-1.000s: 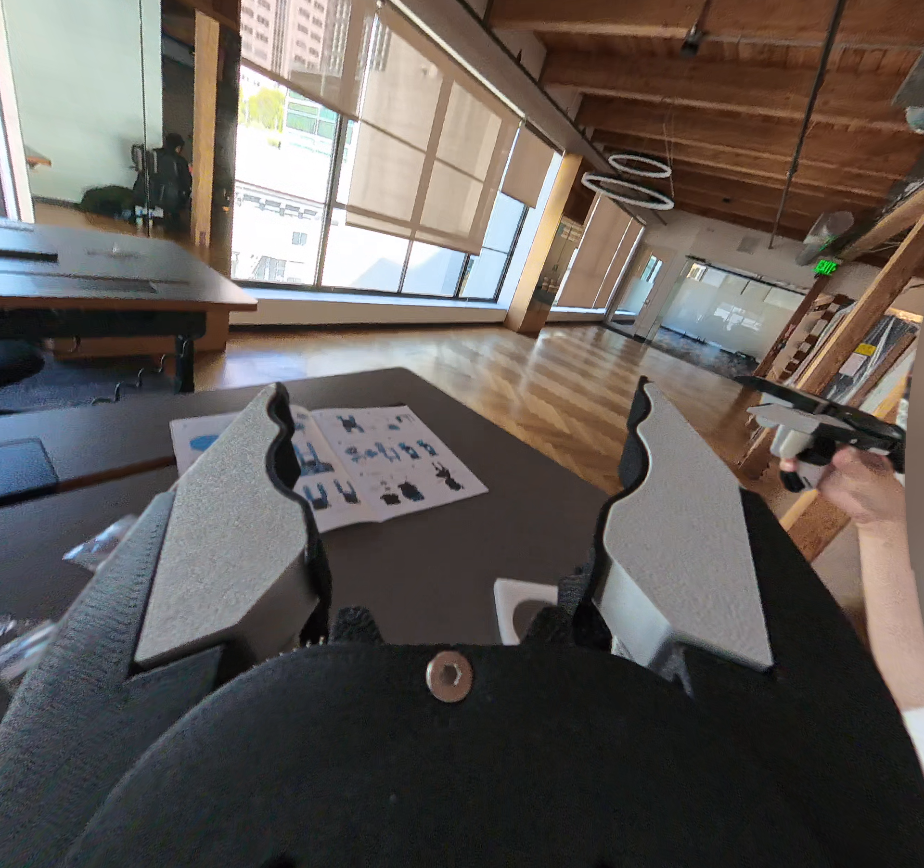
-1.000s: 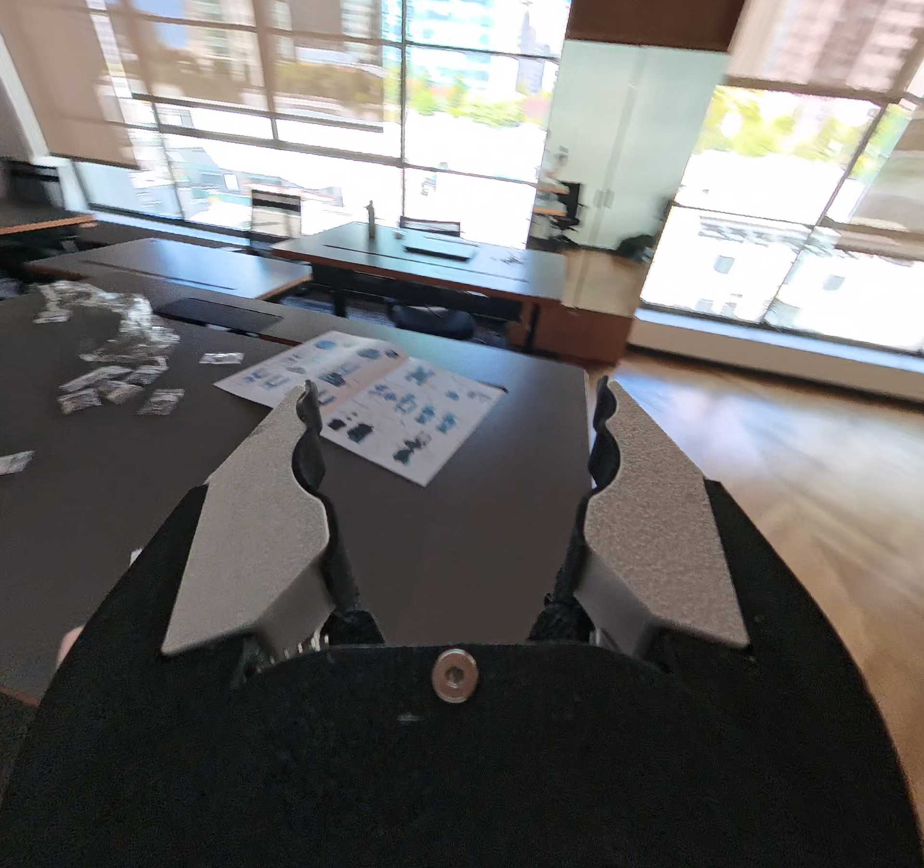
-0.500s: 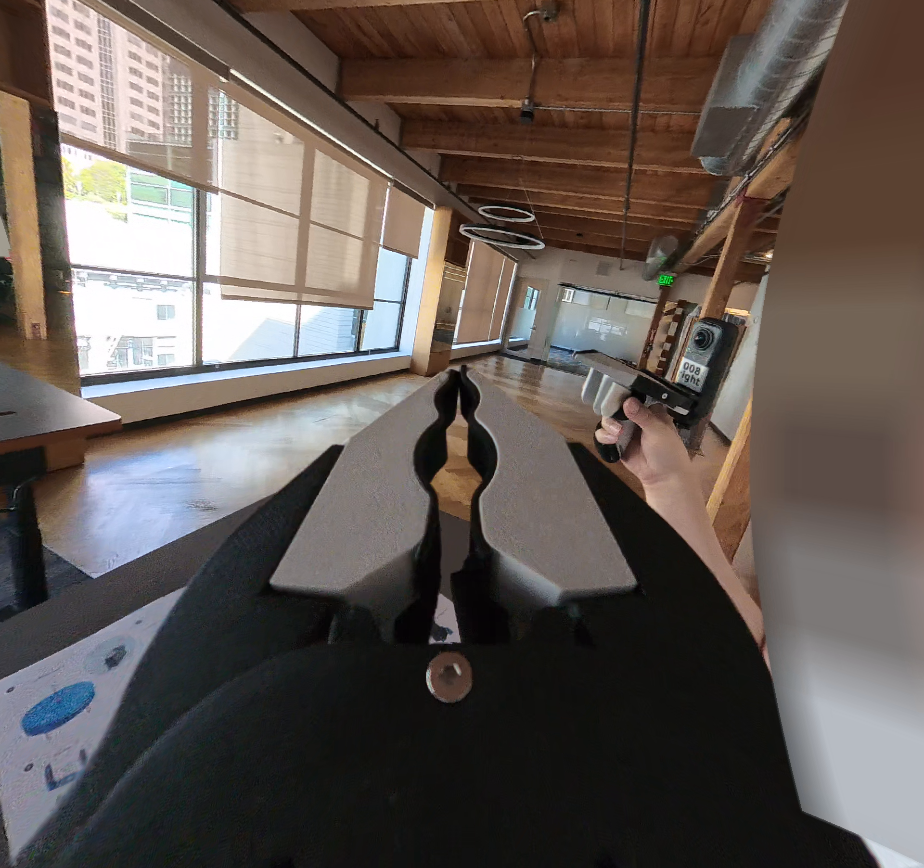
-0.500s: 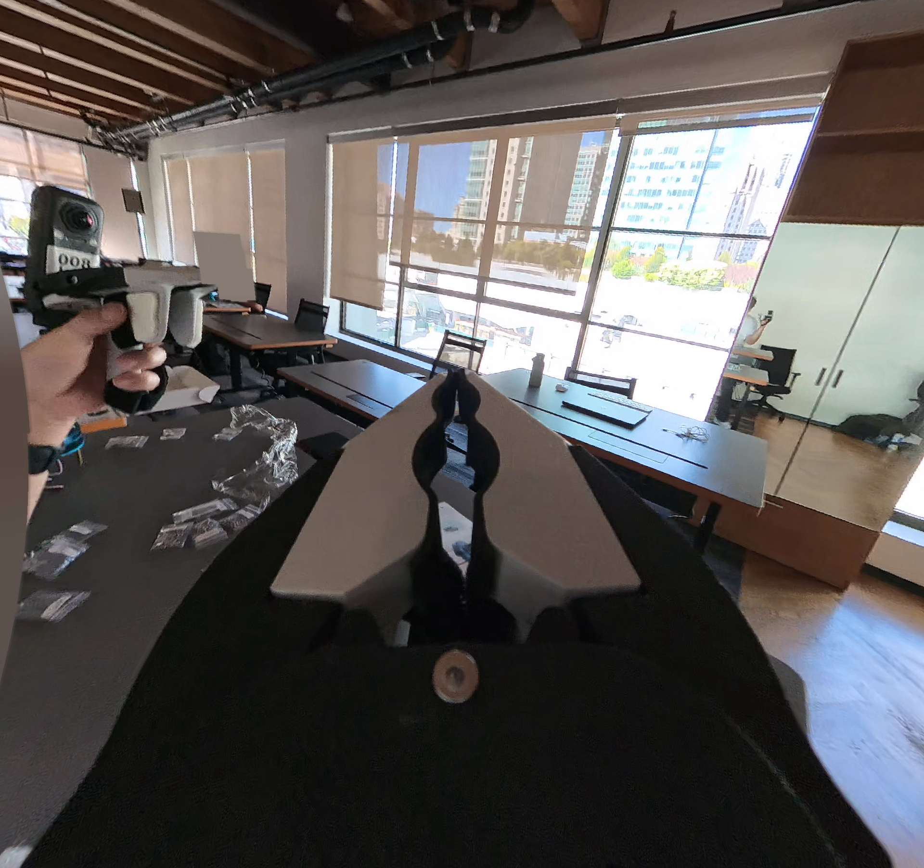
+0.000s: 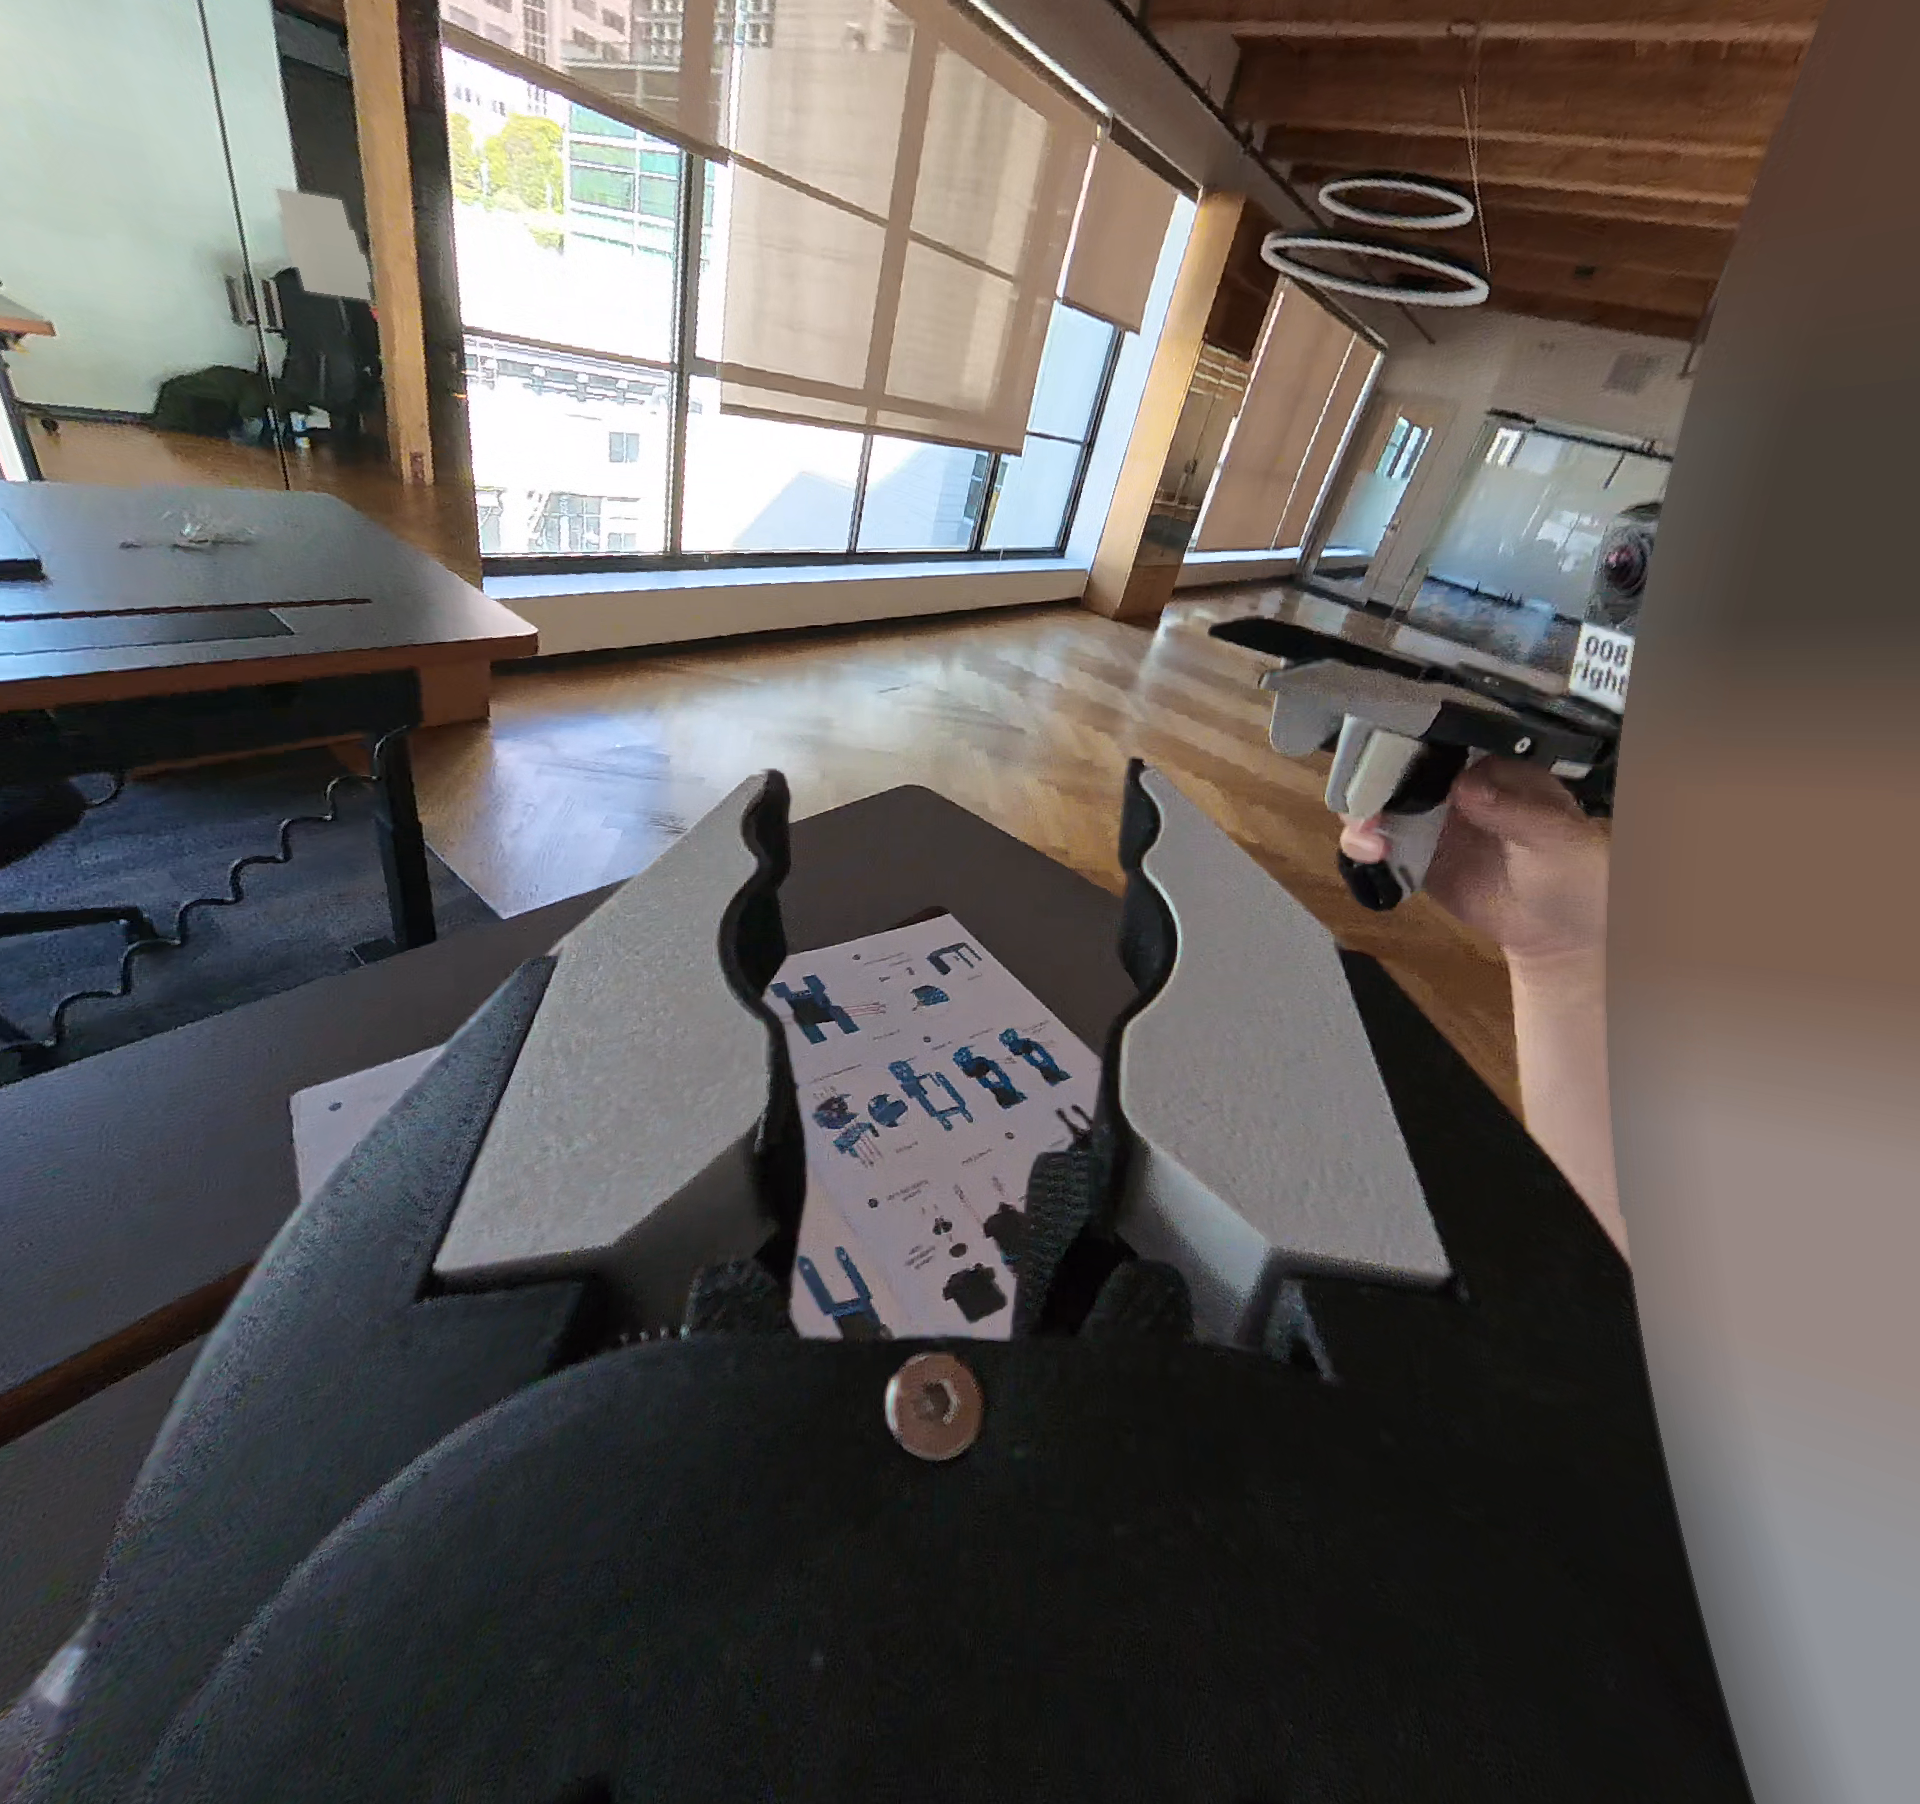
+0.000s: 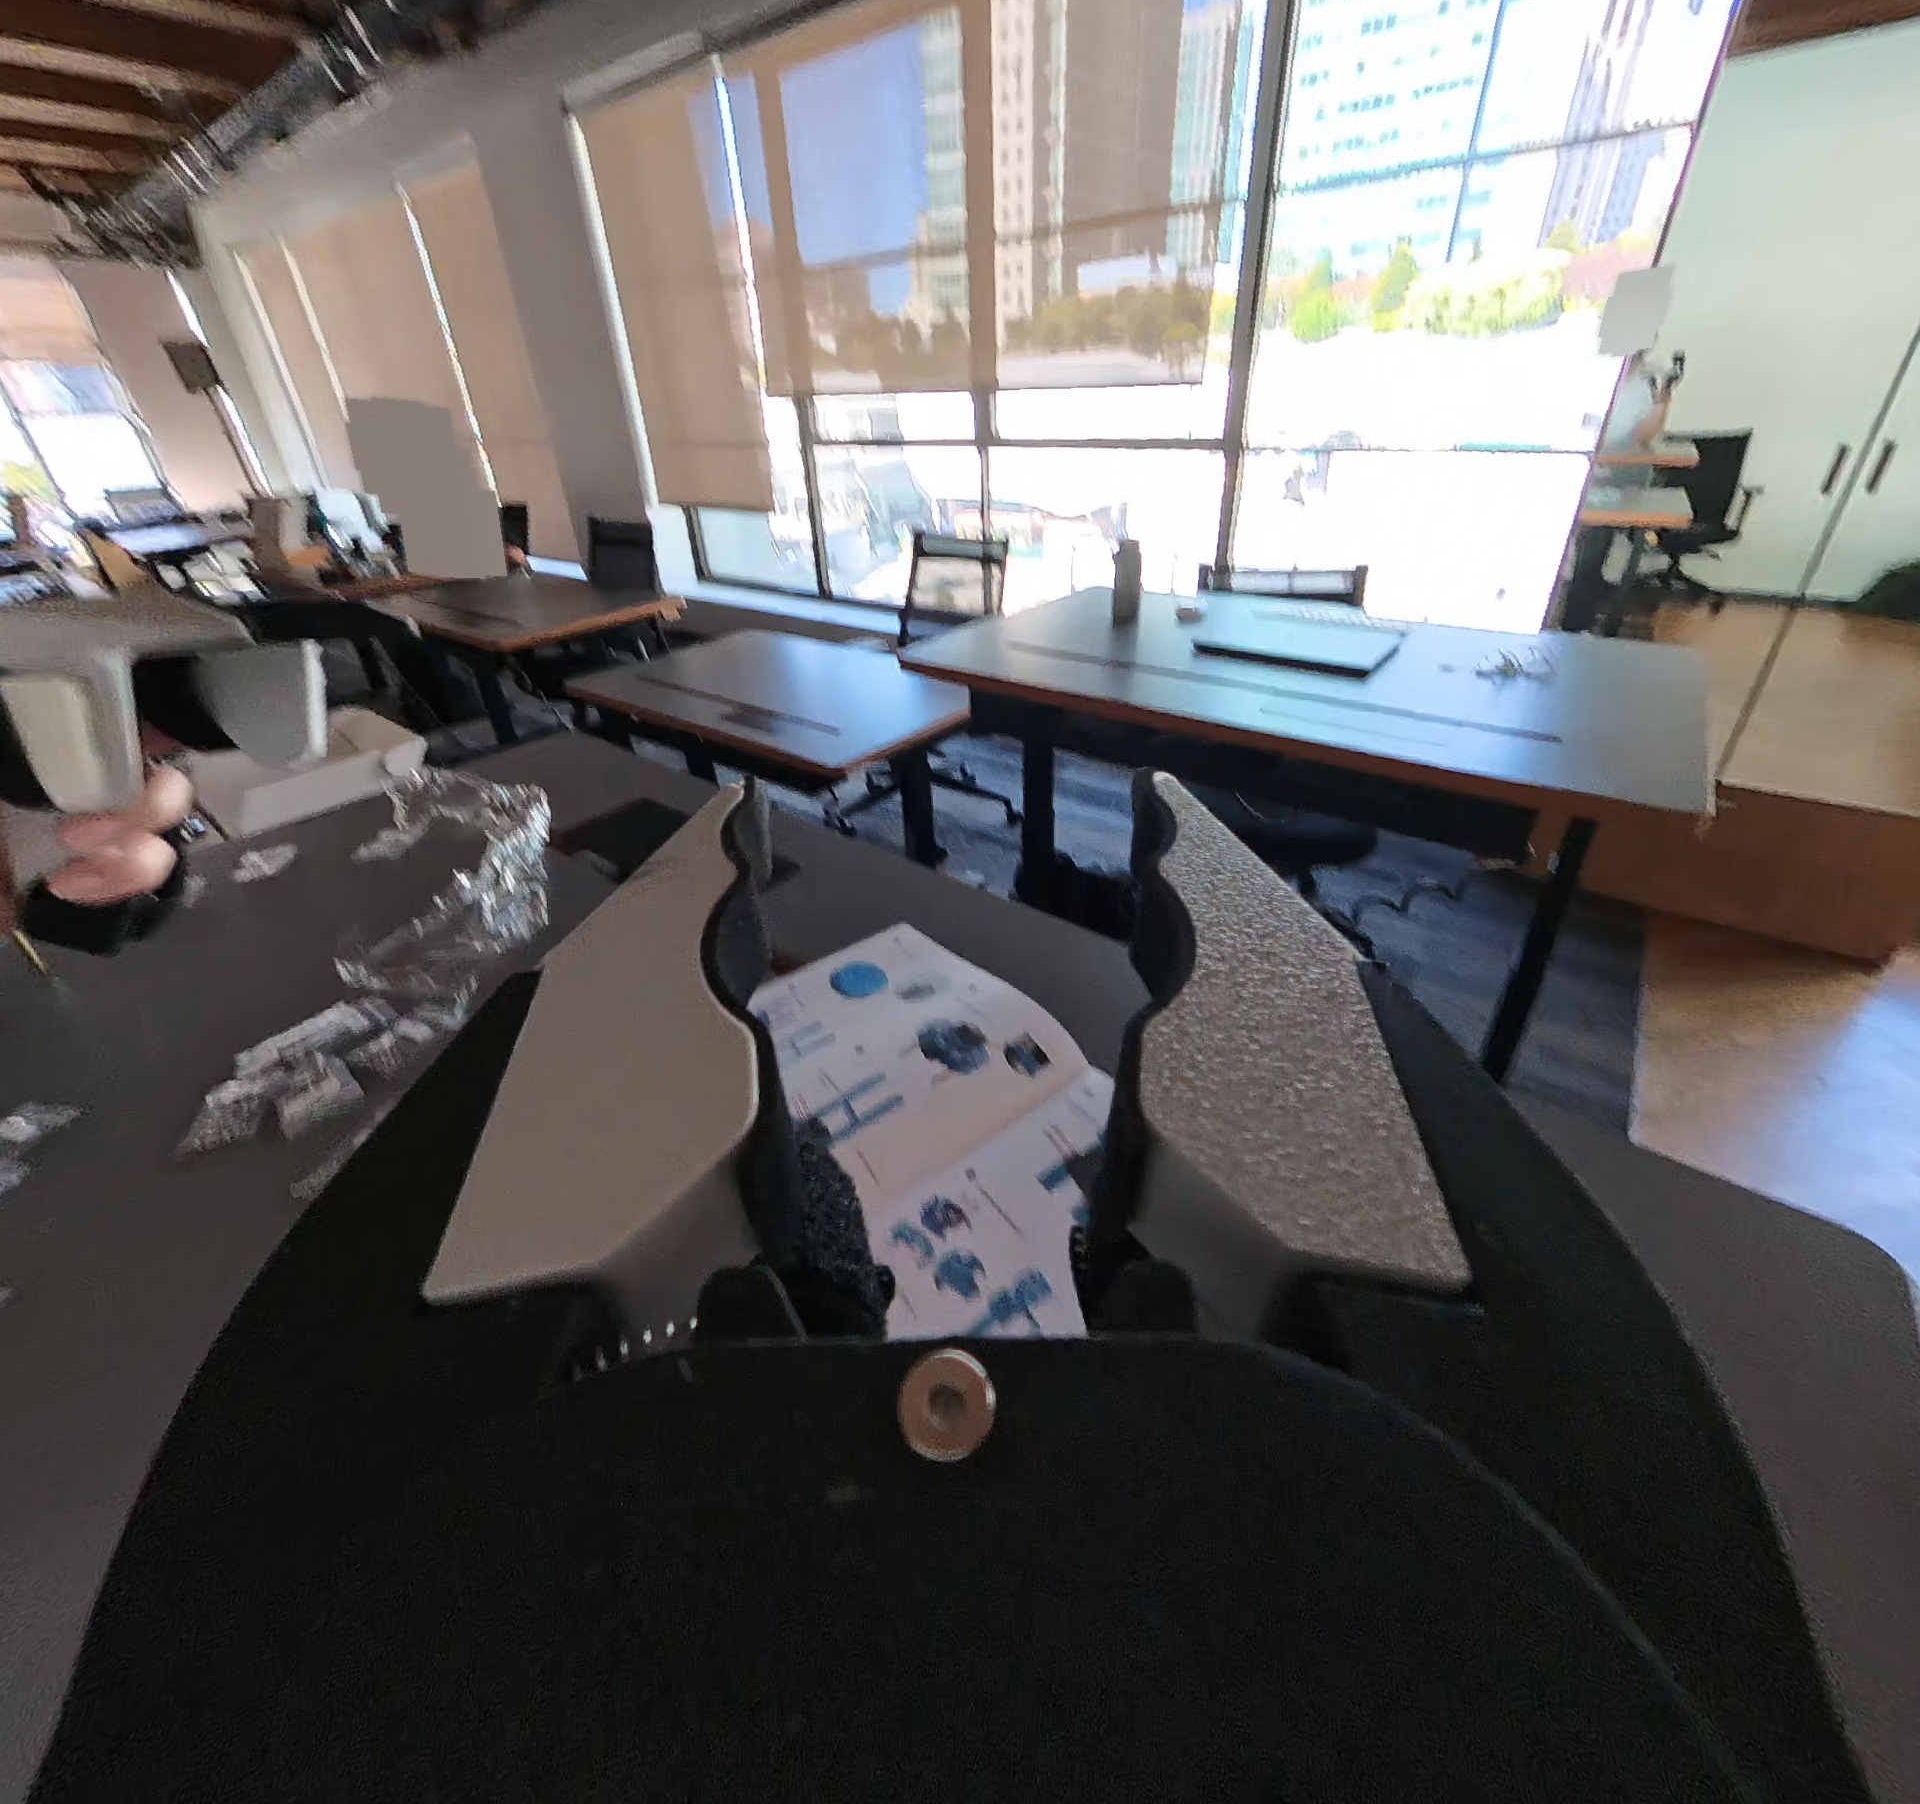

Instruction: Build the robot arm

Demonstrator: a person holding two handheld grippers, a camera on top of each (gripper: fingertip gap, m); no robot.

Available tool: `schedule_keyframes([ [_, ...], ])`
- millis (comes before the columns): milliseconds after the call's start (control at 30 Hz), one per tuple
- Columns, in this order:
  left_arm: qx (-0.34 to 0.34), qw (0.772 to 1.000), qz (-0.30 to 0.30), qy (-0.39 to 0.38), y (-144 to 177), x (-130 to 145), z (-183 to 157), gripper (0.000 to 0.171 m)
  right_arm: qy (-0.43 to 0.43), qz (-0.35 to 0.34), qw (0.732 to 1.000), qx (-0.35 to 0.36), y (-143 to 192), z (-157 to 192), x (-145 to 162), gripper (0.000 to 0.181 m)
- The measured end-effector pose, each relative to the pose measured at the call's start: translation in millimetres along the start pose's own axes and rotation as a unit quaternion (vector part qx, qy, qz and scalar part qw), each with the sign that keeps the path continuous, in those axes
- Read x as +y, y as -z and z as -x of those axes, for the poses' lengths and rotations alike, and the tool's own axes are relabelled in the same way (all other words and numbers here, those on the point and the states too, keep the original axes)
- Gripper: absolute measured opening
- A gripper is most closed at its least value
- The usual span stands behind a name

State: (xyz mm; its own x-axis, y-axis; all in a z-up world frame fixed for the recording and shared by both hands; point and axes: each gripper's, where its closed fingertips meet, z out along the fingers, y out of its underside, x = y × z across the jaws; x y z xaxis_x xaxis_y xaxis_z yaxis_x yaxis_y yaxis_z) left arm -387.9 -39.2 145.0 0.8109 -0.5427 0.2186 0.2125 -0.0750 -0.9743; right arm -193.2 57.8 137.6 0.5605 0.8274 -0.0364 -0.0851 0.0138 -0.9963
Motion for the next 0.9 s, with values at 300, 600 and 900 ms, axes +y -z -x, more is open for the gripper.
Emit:
schedule_keyframes([
  [300,0.065,0.996,0.001,0.063,-25,13,-7,0.087,-0.018,-0.045,0.997,-0.068,-3,28,-14,0.094],
  [600,0.040,0.999,-0.011,0.006,-13,4,1,0.080,0.101,0.139,0.983,0.069,-14,-23,57,0.126],
  [900,-0.053,0.996,-0.049,-0.047,6,-17,15,0.088,0.191,0.075,0.968,0.145,-7,-41,27,0.114],
])
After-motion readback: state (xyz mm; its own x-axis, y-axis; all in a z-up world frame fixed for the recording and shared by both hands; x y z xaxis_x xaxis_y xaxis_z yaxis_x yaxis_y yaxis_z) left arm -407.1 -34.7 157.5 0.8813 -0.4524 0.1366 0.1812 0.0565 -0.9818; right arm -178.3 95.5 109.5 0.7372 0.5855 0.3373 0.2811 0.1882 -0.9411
